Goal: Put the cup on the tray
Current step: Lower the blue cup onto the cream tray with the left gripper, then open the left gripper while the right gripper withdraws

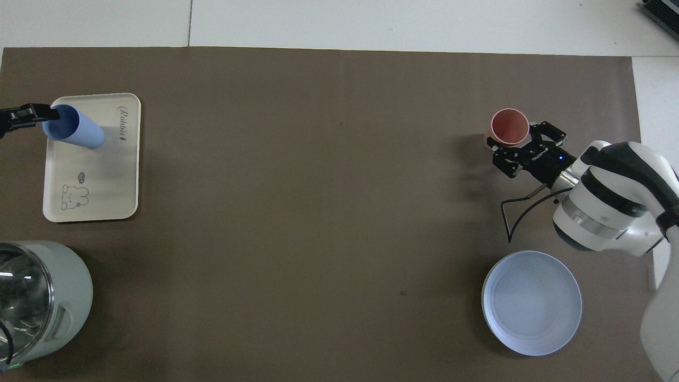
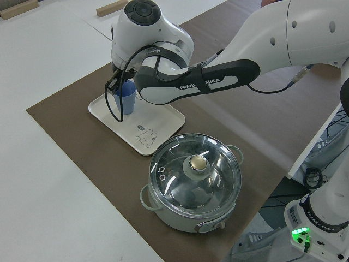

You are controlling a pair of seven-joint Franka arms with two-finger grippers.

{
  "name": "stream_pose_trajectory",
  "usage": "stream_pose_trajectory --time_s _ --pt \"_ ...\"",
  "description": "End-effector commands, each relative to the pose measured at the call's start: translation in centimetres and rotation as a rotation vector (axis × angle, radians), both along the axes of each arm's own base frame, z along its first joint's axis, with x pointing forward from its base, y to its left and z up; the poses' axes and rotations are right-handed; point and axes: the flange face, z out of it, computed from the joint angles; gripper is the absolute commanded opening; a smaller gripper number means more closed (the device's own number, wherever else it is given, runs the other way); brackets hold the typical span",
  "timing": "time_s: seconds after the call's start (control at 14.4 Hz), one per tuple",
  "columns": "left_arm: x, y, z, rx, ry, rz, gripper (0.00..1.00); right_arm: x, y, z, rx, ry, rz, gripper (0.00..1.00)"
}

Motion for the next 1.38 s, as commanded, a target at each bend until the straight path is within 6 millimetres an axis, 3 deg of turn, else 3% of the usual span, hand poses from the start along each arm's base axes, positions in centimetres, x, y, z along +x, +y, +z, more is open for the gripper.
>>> stream_pose_trajectory --time_s 0.0,0.14,0.21,0.28,0.35,0.42,0.55,0.62,0.69,0.83,0.97,1.32 --pt "2.1 -1.6 5.1 -0.046 0.045 -0.071 0.63 -0.7 0.3 -0.8 0.028 -0.035 0.003 0.0" --pt "2.6 -5.8 6.9 -0.065 0.122 -0.125 0.64 -1.1 0.2 -1.5 0.033 -0.046 -0.002 0.0" --pt "2.5 -6.8 7.6 -0.037 0.169 -0.129 0.64 -1.1 0.2 -1.6 0.033 -0.047 -0.001 0.09" --pt "2.3 -9.5 8.5 0.017 0.23 -0.156 0.64 -1.1 0.2 -1.6 0.031 -0.049 0.002 0.35" --pt "2.1 -12.3 9.9 0.064 0.27 -0.19 0.65 -1.1 0.1 -1.5 0.027 -0.053 0.003 0.99" --pt "1.5 -14.4 11.1 0.089 0.316 -0.218 0.65 -1.1 0.0 -1.4 0.023 -0.056 0.004 1.0" --pt "0.1 -16.7 11.9 0.141 0.412 -0.259 0.65 -1.1 0.0 -1.0 0.02 -0.061 0.0 1.0" --pt "-1.1 -17.8 13.5 0.179 0.425 -0.276 0.66 -1.1 0.2 -0.6 0.014 -0.061 -0.002 1.0" --pt "-2.1 -18.0 15.8 0.206 0.396 -0.278 0.71 -1.2 0.1 0.3 -0.003 -0.062 -0.02 1.0" --pt "-4.0 -18.3 17.7 0.218 0.373 -0.288 1.0 -1.5 0.7 2.6 -0.051 -0.058 -0.061 1.0" --pt "-5.3 -17.7 18.9 0.22 0.375 -0.276 1.0 -1.8 1.8 4.1 -0.102 -0.04 -0.099 1.0" --pt "-7.2 -17.8 18.6 0.226 0.388 -0.284 1.0 -1.2 5.0 6.7 -0.089 -0.011 -0.177 1.0"
